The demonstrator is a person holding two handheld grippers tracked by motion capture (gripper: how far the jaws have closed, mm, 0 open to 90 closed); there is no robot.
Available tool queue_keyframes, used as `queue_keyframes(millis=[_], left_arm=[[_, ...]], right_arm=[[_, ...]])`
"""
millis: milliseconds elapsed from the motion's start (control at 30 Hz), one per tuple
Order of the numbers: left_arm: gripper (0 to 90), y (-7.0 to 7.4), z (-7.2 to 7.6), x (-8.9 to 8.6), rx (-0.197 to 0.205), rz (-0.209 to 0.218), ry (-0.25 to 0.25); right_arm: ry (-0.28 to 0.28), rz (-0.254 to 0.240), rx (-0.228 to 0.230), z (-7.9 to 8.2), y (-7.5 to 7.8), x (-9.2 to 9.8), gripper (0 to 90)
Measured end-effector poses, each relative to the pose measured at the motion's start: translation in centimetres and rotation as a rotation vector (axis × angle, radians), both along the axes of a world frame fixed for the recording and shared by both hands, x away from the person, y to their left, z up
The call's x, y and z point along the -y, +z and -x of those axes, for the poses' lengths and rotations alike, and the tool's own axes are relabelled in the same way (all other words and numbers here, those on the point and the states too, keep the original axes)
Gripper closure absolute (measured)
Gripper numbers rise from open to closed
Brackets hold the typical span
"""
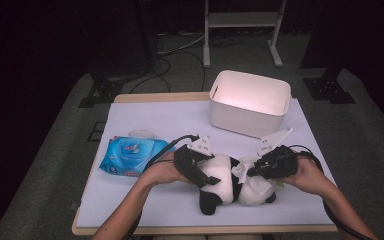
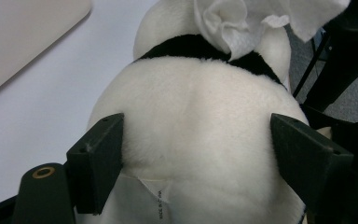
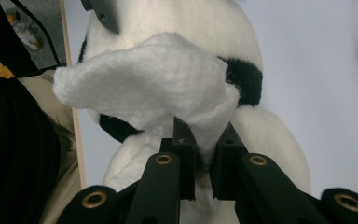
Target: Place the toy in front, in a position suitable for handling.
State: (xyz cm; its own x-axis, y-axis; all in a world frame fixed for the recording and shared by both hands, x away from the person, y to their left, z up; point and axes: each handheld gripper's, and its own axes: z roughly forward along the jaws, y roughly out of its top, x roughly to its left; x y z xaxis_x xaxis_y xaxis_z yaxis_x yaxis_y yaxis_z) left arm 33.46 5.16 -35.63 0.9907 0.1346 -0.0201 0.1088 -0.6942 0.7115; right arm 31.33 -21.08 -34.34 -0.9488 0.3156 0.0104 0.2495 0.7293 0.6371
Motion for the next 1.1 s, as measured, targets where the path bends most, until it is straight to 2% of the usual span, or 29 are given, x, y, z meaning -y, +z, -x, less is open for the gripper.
queue_keyframes(millis=[333, 500, 667, 967, 1100], left_arm=[[20.2, 0.0, 0.0, 0.0, -0.002, 0.001, 0.0], [20.3, -0.1, 0.0, -0.1, -0.004, 0.015, 0.0], [20.2, 0.0, -0.1, 0.1, -0.005, 0.012, 0.004], [20.1, -0.1, -0.3, 0.1, -0.014, 0.007, 0.004], [20.0, 0.3, -0.2, -0.1, -0.011, 0.009, 0.005]], right_arm=[[0.043, -0.021, -0.003, -0.4, 0.1, -2.2, 81.7], [0.042, -0.036, -0.013, -0.3, 0.0, -1.7, 82.0], [0.038, -0.021, -0.011, 0.1, 0.1, -1.1, 81.9], [0.076, -0.034, -0.002, -0.2, 0.3, -3.3, 81.7], [0.08, -0.026, -0.007, -0.3, 0.3, -3.6, 81.7]])
